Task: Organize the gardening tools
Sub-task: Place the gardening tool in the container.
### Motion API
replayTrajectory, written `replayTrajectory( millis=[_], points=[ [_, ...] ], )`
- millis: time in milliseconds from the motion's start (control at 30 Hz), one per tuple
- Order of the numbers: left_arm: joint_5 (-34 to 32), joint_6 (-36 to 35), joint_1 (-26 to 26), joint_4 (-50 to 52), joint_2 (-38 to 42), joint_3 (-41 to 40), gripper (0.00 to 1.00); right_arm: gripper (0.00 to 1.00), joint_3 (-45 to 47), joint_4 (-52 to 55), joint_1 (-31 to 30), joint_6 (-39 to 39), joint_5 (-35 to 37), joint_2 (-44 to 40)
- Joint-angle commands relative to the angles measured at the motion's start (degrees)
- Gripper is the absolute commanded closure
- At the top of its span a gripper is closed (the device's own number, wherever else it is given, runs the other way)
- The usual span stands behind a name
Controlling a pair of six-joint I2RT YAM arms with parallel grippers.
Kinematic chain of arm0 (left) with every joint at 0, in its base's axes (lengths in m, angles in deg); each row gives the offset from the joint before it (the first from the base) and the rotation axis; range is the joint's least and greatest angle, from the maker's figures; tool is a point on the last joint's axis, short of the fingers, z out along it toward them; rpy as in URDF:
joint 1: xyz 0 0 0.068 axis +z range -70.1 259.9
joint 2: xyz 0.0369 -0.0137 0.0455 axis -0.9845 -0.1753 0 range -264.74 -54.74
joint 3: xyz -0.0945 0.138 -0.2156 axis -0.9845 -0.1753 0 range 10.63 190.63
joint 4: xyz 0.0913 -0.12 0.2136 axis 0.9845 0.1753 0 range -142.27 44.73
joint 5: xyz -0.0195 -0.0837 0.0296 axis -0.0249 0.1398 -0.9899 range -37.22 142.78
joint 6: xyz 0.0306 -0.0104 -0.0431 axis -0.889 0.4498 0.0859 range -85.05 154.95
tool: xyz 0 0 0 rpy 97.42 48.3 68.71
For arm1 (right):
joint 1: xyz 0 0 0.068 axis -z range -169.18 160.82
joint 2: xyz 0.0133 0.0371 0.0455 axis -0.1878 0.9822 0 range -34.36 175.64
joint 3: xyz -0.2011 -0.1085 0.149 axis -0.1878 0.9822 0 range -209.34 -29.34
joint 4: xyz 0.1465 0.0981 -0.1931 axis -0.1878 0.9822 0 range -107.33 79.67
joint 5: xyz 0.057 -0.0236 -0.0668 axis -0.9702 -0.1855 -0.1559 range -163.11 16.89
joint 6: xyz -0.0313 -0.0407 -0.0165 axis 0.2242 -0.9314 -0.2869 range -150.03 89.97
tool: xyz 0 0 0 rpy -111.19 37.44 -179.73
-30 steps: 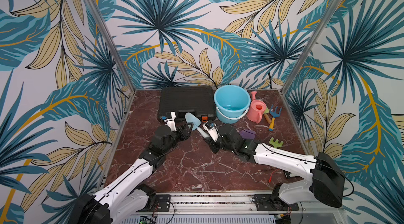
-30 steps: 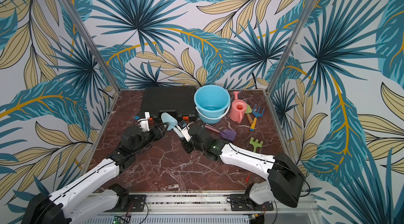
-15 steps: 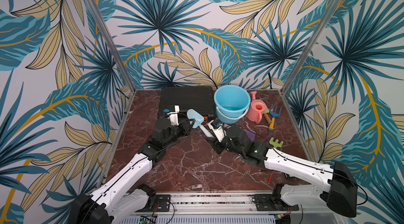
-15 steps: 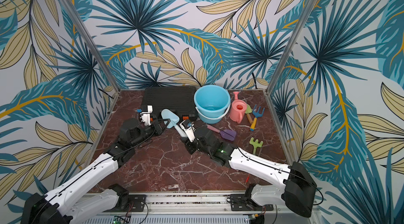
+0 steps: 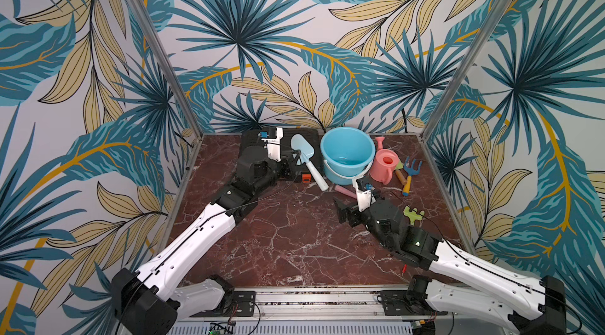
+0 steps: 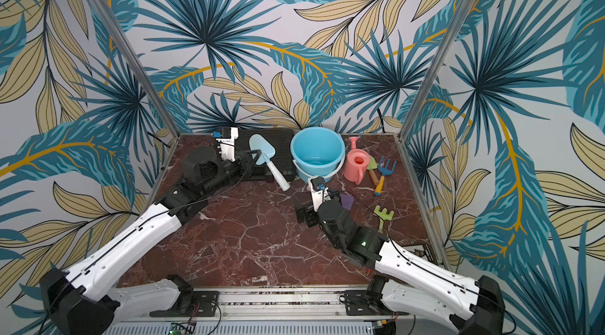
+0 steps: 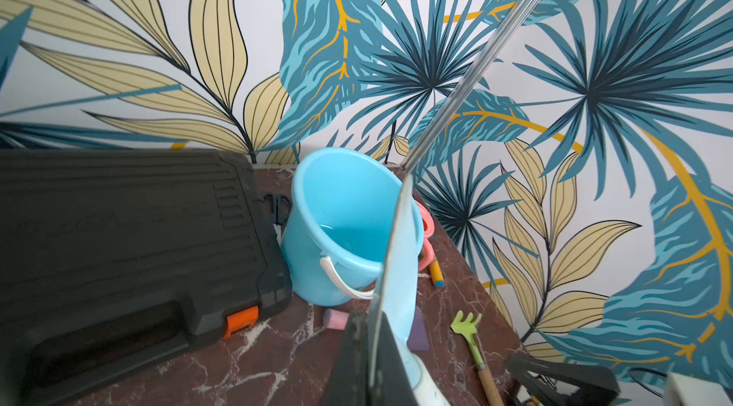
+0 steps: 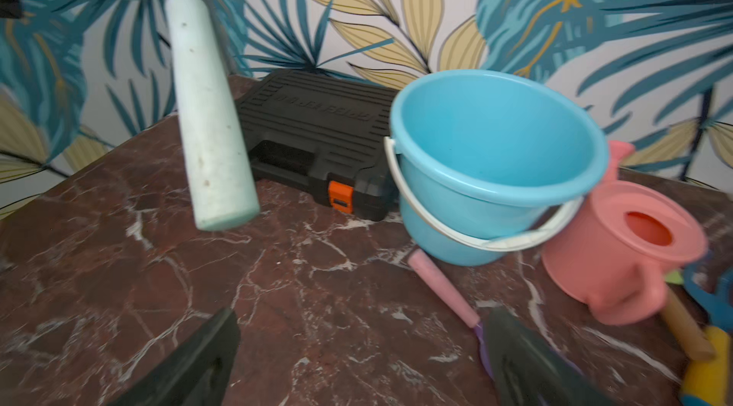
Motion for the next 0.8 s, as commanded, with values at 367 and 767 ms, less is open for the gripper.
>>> replayTrajectory(
  millis=[367,767],
  points=[
    [-5.26,-13.62,-2.11,-4.4,-30.95,33.0,1.0,0.0,2.5,5.43,0.07,4.87,20.25,-7.23],
    [1.51,-21.13,-3.87,-3.87,-53.66,52.07,1.0,0.0,3.1,4.93,0.03,4.91,20.96,-8.35]
  ],
)
